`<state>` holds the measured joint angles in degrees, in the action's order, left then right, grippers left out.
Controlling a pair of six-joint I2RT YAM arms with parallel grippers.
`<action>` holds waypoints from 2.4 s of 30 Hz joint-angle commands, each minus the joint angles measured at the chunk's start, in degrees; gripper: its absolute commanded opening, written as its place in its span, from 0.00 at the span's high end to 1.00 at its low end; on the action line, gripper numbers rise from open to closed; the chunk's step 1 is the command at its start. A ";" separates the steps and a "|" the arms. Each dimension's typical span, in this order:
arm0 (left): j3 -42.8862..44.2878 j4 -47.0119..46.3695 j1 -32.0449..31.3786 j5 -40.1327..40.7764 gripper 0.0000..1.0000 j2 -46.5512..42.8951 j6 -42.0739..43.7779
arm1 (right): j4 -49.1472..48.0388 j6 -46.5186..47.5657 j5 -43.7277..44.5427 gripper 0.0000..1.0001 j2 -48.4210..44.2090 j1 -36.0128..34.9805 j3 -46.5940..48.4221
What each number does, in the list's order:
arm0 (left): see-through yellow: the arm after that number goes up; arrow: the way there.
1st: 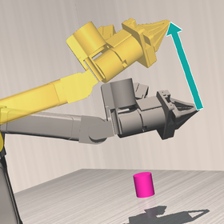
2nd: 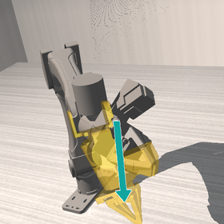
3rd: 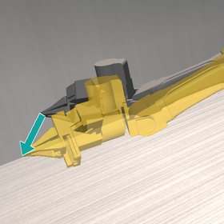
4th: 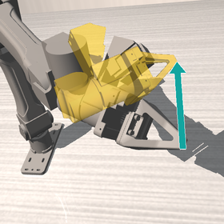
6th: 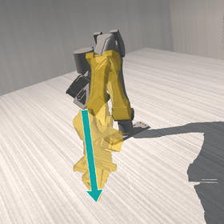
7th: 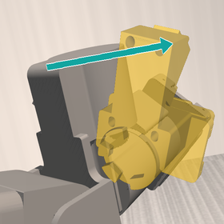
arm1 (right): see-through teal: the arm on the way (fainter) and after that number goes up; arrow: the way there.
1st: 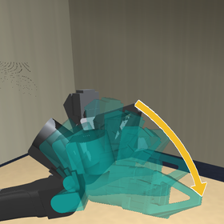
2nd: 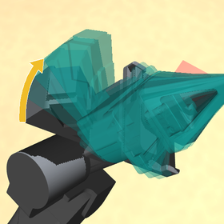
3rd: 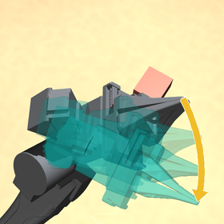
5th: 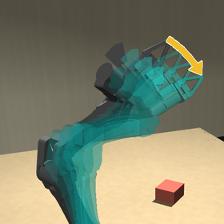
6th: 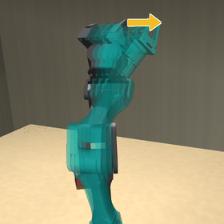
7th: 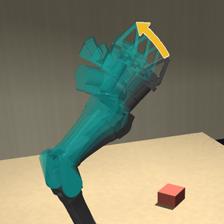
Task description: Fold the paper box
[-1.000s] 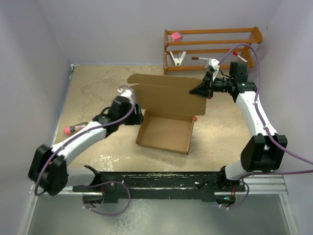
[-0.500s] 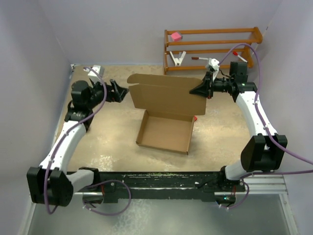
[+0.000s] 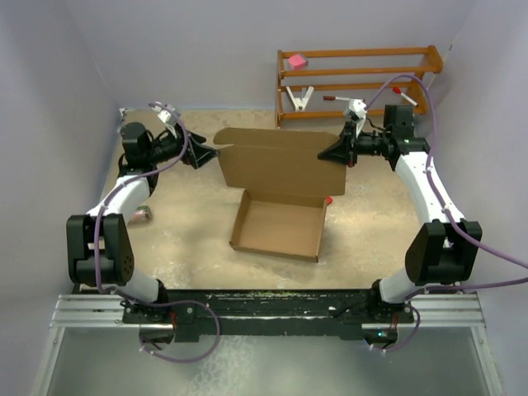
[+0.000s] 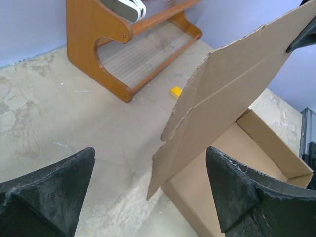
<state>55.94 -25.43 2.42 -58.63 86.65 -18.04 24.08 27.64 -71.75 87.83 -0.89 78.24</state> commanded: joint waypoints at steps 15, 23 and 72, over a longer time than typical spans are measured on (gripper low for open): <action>5.79 5.05 -7.60 -0.75 0.13 5.13 15.60 | -0.52 0.14 -3.27 1.00 -0.47 -0.70 0.08; 5.86 5.39 -7.55 -3.40 0.15 5.15 16.39 | -0.52 0.14 -3.23 1.00 -0.47 -0.78 0.17; -3.39 11.84 -4.75 8.86 0.95 -13.53 20.48 | -1.27 0.14 0.26 1.00 0.94 -0.78 0.44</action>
<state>55.02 -14.33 -3.86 -56.82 79.05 -1.87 23.11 27.64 -72.01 89.27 -1.93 78.24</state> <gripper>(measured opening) 0.054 0.005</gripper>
